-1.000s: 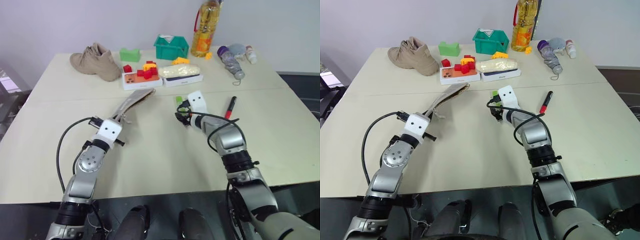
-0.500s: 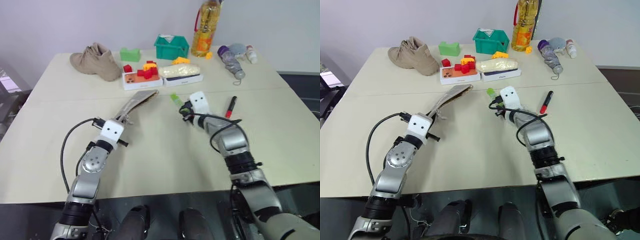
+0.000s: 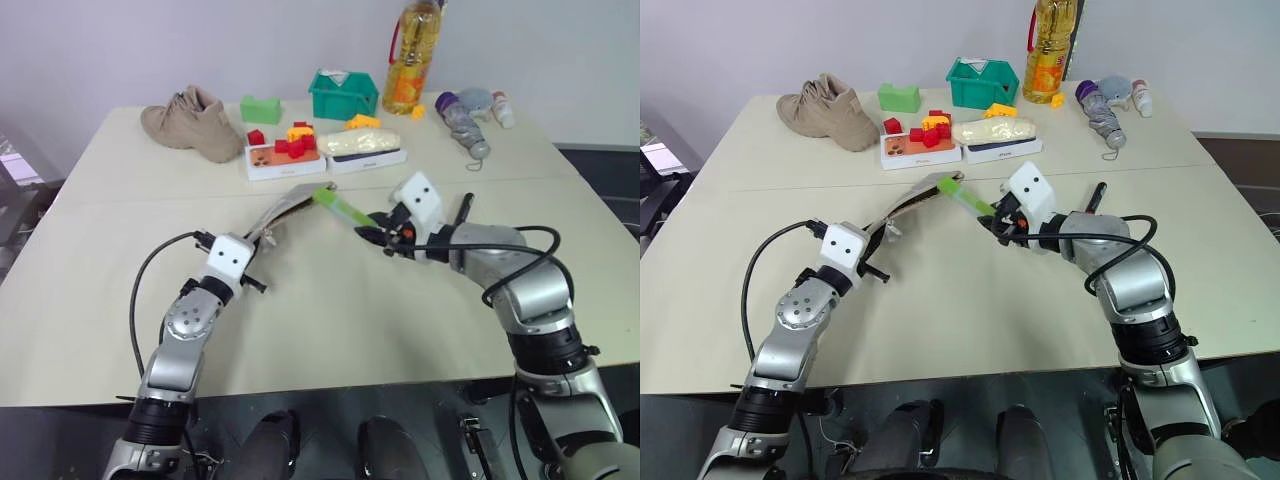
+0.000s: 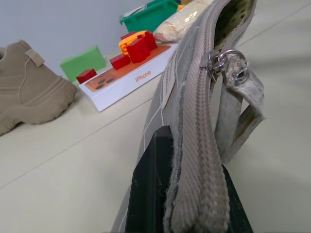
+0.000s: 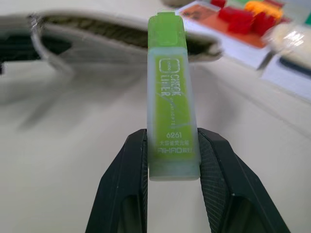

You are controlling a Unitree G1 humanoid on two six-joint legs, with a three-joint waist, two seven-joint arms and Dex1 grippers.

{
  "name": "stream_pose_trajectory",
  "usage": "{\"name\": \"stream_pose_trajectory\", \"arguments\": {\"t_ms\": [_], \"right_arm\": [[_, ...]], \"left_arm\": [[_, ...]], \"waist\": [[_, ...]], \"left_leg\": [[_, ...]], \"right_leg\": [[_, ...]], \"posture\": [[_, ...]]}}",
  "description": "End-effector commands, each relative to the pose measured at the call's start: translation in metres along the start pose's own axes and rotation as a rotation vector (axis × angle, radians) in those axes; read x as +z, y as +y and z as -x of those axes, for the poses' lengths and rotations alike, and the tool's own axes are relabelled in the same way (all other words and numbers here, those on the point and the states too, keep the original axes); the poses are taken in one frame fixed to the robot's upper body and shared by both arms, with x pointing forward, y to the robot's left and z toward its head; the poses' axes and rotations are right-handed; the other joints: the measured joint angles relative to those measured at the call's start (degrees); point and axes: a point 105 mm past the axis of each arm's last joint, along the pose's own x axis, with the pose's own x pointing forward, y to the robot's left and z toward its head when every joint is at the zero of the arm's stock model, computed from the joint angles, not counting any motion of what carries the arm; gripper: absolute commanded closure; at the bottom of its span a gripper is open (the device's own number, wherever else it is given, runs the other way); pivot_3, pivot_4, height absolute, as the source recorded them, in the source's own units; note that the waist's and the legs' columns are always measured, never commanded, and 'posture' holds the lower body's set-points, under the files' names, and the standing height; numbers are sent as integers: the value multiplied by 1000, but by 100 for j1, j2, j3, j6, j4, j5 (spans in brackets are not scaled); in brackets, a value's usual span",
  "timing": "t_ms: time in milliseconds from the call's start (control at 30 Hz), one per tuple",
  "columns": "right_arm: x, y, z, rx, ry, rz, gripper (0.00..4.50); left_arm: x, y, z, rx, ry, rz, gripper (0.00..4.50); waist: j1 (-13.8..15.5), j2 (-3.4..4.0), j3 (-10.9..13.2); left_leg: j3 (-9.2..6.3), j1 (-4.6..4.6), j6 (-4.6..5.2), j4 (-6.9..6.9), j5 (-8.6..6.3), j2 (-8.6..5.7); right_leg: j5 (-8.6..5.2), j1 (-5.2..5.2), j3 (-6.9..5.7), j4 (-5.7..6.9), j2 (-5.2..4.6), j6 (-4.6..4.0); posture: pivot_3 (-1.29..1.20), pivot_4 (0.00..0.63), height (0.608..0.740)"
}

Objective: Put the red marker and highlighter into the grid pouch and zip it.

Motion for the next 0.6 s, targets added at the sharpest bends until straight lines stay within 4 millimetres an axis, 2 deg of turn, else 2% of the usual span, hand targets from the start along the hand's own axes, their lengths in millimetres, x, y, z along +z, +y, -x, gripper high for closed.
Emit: {"name": "stream_pose_trajectory", "arguments": {"t_ms": [33, 367, 533, 600], "right_arm": [[11, 2, 3, 2, -27, 34, 3634], [7, 0, 2, 4, 11, 73, 3634], [3, 3, 5, 31, 71, 161, 3634], [-1, 9, 8, 72, 108, 254, 3634]], "left_arm": [[11, -1, -2, -4, -43, -2, 4500], [12, -16, 2, -93, -52, -92, 4500], [16, -24, 6, -174, -87, -200, 4500], [18, -31, 9, -235, -110, -253, 4500]], "waist": [[-9, 0, 0], [-12, 0, 0], [-6, 0, 0], [-4, 0, 0]], "left_leg": [[0, 0, 0, 0, 0, 0], [0, 0, 0, 0, 0, 0], [0, 0, 0, -1, 0, 0], [0, 0, 0, 0, 0, -1]], "right_leg": [[0, 0, 0, 0, 0, 0], [0, 0, 0, 0, 1, 0], [0, 0, 0, -1, 0, 0], [0, 0, 0, -1, -1, 0]], "posture": [[0, 150, 739], [0, 150, 739], [0, 150, 739], [0, 150, 739]]}}
